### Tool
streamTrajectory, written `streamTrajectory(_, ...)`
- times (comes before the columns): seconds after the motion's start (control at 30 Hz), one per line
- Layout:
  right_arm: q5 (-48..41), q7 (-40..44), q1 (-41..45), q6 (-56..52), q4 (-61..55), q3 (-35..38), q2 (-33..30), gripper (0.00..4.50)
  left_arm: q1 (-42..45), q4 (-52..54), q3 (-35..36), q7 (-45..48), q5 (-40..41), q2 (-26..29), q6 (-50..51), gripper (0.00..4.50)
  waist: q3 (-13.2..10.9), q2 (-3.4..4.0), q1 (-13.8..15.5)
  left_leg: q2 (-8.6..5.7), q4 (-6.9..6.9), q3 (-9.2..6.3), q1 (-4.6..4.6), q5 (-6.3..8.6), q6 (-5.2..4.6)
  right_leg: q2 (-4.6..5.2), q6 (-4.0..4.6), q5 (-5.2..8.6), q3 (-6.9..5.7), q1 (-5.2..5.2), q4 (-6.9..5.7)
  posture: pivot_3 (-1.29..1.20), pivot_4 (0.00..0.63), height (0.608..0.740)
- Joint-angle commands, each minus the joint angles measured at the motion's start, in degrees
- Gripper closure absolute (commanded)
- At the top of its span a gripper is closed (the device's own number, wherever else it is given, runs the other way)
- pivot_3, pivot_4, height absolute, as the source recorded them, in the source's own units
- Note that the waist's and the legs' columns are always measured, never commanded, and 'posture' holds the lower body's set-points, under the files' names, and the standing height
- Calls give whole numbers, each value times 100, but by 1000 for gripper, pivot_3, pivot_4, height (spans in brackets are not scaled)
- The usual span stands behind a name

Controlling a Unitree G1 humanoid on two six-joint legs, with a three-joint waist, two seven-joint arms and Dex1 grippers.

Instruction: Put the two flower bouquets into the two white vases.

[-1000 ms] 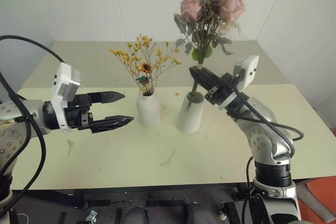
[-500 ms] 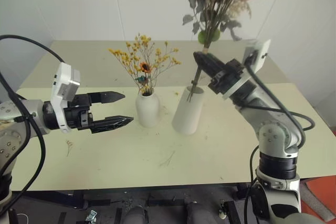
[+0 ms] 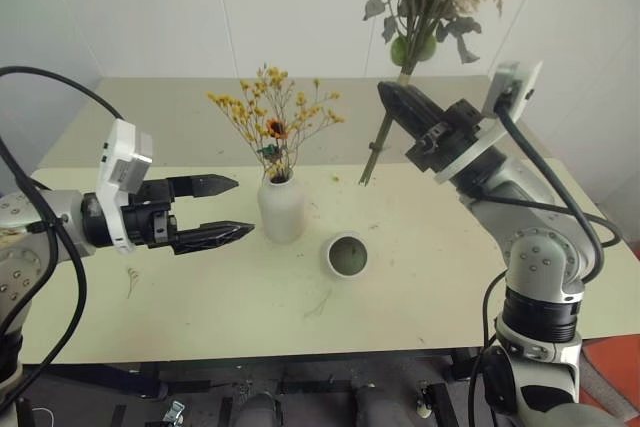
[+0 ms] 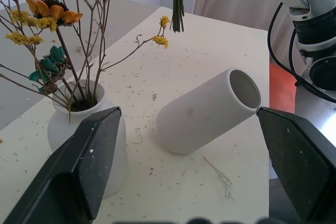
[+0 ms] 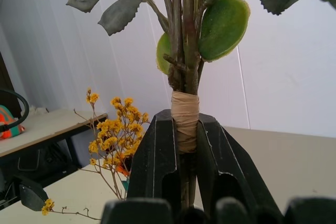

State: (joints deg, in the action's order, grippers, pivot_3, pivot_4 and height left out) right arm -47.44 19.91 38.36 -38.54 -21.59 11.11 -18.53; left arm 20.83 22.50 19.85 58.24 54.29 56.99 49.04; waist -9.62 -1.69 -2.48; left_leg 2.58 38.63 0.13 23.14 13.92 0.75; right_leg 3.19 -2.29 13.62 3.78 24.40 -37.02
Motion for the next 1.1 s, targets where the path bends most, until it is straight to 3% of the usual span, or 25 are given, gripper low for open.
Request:
streamTrajectory(0.03,50,17,-51,128,-137,-58,-3,4286,50,114,125,32,139,82,-9,0,0,0,0,0,0,0,1,0,0,0,0,0,0,0,0,0,150,740)
streamTrajectory(1.1,85,41,38,218,-107,-58,105,4286,71,78,114,18,183,94,25,0,0,0,-2,0,0,0,1,0,0,0,0,0,0,0,1,0,150,740)
